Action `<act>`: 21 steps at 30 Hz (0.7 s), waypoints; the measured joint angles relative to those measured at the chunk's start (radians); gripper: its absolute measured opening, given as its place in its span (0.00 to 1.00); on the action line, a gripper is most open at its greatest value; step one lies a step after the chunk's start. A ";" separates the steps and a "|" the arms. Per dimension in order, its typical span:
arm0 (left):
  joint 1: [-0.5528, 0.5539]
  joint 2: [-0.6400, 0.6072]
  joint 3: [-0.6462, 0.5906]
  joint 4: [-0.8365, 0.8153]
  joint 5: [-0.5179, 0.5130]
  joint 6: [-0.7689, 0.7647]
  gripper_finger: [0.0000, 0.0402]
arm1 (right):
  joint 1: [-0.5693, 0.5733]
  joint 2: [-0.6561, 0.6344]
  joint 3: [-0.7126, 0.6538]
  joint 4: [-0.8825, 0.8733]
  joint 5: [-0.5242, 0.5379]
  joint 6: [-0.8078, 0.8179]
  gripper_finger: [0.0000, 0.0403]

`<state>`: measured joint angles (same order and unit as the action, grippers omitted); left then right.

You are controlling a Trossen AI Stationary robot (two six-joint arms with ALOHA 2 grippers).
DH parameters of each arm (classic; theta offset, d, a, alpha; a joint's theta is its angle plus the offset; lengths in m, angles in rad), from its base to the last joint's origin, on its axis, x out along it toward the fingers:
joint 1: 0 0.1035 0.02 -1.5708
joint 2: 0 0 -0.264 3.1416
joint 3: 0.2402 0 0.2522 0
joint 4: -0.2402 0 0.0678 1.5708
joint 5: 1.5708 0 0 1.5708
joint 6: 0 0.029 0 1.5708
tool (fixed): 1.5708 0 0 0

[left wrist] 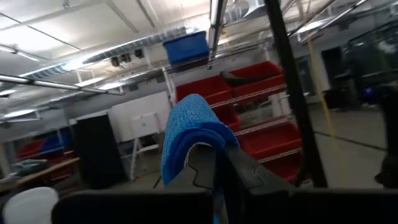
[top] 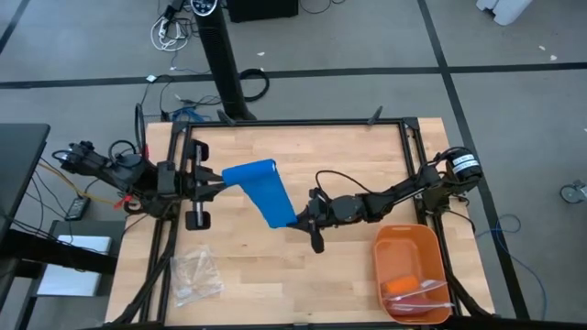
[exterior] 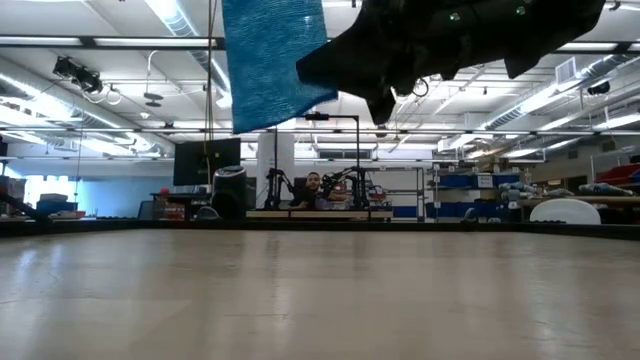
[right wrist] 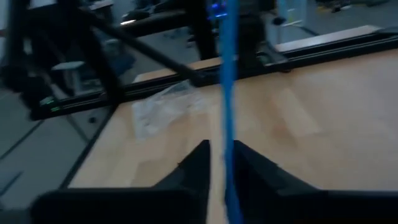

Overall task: Roll bandage
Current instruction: Roll the blue bandage

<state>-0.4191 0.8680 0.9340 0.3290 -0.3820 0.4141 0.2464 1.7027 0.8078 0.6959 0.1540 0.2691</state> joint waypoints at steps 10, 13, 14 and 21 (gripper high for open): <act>0.004 -0.050 -0.010 -0.191 -0.304 0.113 0.04 | 0.133 -0.001 0.023 0.012 -0.011 0.008 0.01; 0.022 -0.068 -0.055 -0.194 -0.394 0.151 0.04 | 0.169 -0.001 0.060 0.008 -0.011 -0.002 0.01; 0.031 -0.077 -0.074 -0.195 -0.406 0.158 0.04 | 0.181 -0.001 0.076 -0.003 -0.011 -0.014 0.01; 0.094 -0.191 -0.232 -0.195 -0.382 0.144 0.04 | 0.239 -0.015 0.203 -0.140 0.010 -0.108 0.00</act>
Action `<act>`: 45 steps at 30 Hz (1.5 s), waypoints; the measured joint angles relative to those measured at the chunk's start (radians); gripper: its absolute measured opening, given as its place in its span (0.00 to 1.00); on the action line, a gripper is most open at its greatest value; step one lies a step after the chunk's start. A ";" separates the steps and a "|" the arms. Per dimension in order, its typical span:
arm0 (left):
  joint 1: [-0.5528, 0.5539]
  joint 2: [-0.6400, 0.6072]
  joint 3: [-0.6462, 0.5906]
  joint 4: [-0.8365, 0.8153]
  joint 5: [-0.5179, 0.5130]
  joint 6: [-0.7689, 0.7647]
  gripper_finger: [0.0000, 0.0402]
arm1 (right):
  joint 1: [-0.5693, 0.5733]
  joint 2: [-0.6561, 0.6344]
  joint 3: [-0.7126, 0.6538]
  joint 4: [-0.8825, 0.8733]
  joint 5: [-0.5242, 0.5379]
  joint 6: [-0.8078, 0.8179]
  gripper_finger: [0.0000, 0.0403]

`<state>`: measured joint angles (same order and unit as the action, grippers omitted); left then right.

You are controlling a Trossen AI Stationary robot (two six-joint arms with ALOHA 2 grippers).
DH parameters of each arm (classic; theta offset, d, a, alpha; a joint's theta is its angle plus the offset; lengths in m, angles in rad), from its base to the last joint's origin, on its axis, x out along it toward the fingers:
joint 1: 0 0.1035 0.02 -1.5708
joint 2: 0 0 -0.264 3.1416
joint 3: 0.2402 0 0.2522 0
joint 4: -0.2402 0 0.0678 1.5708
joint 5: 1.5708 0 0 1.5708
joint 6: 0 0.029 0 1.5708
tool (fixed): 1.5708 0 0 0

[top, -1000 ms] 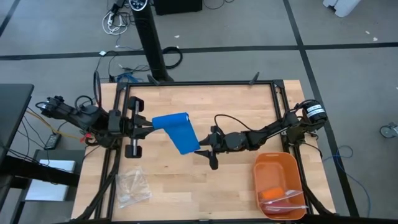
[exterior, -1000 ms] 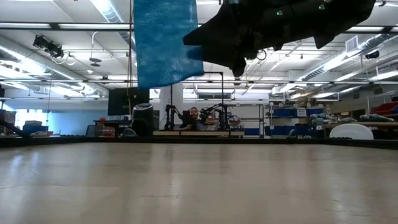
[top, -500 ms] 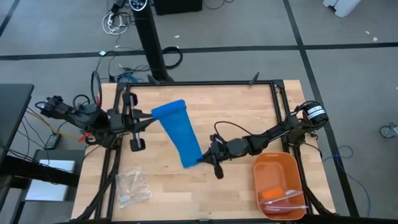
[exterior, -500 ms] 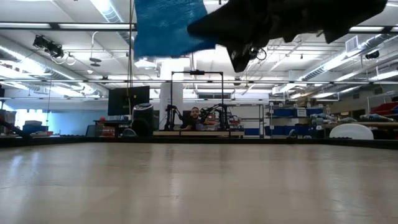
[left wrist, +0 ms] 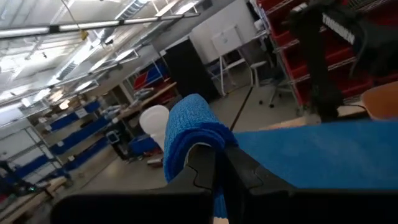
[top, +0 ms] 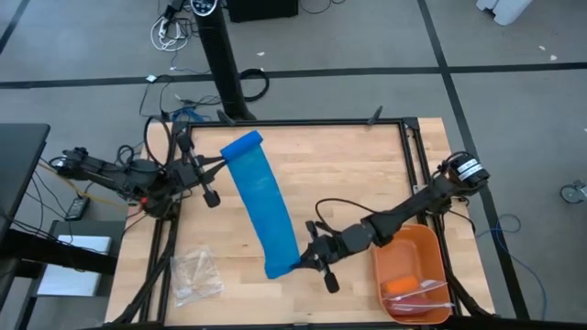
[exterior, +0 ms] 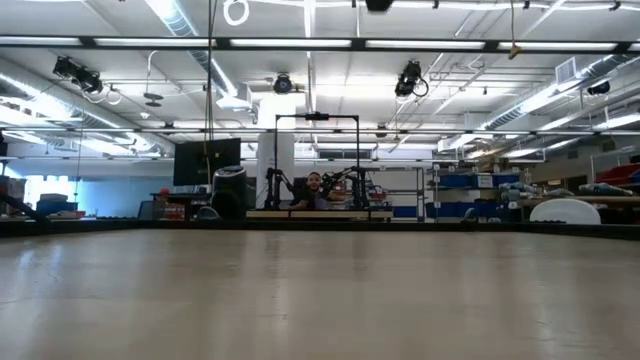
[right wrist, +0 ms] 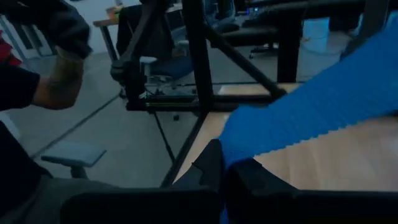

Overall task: Roll bandage
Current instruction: Roll the blue bandage

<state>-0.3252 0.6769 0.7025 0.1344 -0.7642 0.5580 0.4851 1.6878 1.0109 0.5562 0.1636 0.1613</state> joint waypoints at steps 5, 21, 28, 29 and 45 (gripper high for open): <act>0.023 -0.120 -0.102 0.004 0.032 -0.024 0.04 | 0.020 -0.024 0.113 -0.128 0.055 -0.088 0.00; 0.027 -0.299 -0.340 -0.034 0.089 -0.141 0.04 | -0.023 -0.106 0.377 -0.221 0.182 -0.410 0.00; 0.026 -0.208 -0.350 -0.074 0.172 -0.247 0.04 | -0.110 -0.106 0.539 -0.304 0.197 -0.524 0.00; 0.026 -0.190 -0.350 -0.073 0.182 -0.251 0.04 | -0.124 -0.106 0.559 -0.318 0.197 -0.530 0.00; -0.079 0.053 -0.308 0.057 0.276 -0.274 0.04 | -0.389 -0.104 0.746 -0.487 0.210 -0.579 0.00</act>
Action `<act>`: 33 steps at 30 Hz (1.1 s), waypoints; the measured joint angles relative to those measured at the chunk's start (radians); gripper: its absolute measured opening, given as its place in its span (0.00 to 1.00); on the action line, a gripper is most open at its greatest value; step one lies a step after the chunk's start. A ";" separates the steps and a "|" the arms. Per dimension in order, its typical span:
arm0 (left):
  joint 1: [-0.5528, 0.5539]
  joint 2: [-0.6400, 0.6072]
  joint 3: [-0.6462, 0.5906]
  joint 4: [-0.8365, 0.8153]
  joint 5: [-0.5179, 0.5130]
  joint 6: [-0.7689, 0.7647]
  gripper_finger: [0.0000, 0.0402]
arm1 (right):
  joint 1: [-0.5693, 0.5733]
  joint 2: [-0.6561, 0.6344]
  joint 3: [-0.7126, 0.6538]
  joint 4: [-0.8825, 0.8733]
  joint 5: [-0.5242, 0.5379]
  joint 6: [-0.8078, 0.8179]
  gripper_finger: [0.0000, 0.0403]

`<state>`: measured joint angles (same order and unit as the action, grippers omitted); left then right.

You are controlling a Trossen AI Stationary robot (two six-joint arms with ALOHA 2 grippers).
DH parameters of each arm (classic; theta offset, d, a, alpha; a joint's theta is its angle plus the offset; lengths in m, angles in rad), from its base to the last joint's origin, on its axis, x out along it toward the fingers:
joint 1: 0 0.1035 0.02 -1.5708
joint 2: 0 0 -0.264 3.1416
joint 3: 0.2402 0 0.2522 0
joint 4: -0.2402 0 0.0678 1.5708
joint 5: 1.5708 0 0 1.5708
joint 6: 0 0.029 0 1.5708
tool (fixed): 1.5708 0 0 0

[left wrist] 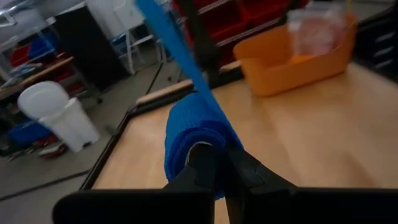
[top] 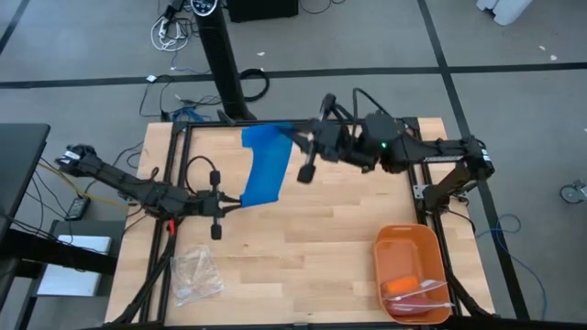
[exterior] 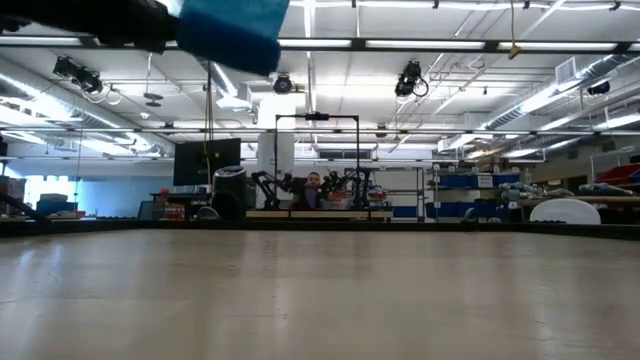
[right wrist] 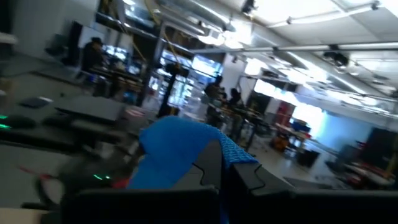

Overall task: Roll bandage
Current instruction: Roll the blue bandage

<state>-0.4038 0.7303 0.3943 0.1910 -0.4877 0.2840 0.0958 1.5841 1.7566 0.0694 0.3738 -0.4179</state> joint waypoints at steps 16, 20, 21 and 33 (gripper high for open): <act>-0.192 0.165 0.334 -0.002 -0.010 0.026 0.04 | -0.203 0.000 -0.121 -0.182 -0.134 0.322 0.02; -0.194 0.204 0.385 -0.001 -0.017 0.026 0.04 | -0.203 0.001 -0.185 -0.197 -0.147 0.402 0.04; -0.194 0.212 0.394 0.000 -0.021 0.026 0.04 | -0.201 0.001 -0.202 -0.196 -0.146 0.420 0.05; -0.194 0.241 0.421 0.044 -0.068 -0.004 0.03 | -0.146 0.001 -0.324 -0.189 -0.151 0.504 0.27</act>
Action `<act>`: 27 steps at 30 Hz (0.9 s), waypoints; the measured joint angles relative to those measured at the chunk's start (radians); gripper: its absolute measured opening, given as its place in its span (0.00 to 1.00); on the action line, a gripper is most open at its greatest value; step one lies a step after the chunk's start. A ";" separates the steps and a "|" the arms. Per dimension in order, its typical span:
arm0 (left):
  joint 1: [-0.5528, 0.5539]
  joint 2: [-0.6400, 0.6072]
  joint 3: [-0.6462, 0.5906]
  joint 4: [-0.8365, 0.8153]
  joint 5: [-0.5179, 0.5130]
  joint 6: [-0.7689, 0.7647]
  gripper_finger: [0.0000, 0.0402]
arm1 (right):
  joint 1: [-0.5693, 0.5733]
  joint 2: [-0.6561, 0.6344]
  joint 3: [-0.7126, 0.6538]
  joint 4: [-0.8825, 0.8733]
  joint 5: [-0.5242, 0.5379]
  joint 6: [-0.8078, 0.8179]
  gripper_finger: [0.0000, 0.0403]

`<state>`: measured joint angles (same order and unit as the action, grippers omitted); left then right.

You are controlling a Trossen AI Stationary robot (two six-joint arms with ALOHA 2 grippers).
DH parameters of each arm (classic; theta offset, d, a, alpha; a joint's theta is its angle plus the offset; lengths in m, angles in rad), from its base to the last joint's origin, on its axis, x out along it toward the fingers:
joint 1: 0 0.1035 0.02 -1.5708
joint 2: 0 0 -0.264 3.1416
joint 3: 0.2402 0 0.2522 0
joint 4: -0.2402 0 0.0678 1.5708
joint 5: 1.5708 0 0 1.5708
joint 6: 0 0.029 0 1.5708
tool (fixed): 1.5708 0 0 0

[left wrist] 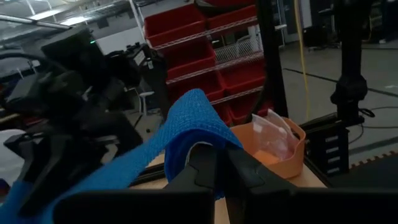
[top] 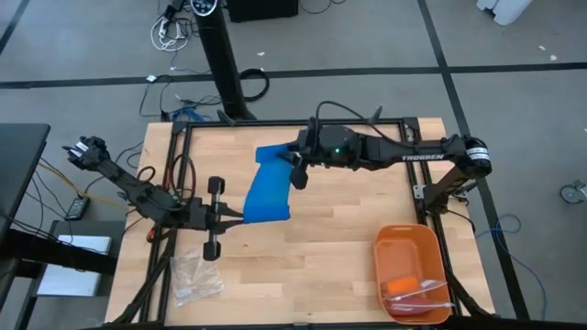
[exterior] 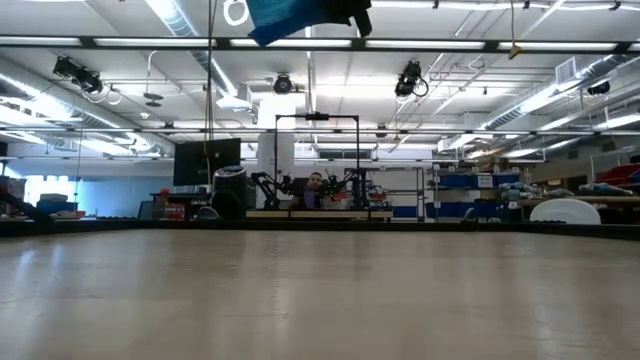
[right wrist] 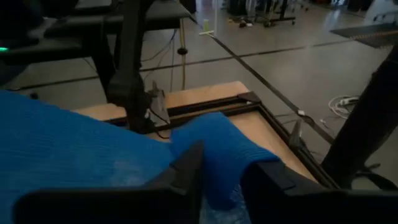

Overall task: Roll bandage
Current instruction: Roll the blue bandage

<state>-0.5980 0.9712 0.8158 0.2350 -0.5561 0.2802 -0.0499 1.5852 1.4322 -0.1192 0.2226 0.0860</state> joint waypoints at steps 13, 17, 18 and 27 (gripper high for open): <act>0.000 -0.003 0.001 0.011 -0.004 -0.049 0.03 | 0.057 -0.021 0.061 0.014 0.012 -0.084 0.54; 0.000 -0.003 0.001 0.015 -0.004 -0.050 0.03 | 0.065 -0.021 0.080 0.001 0.010 -0.016 0.56; 0.000 -0.003 0.001 0.016 -0.004 -0.050 0.03 | 0.065 -0.021 0.081 -0.008 0.009 0.033 0.56; 0.000 -0.003 0.001 0.016 -0.003 -0.053 0.03 | 0.062 -0.021 0.081 -0.181 -0.122 0.467 0.55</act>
<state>-0.5980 0.9680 0.8165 0.2508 -0.5590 0.2268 0.0117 1.5639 1.5131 -0.3002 0.1005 0.5533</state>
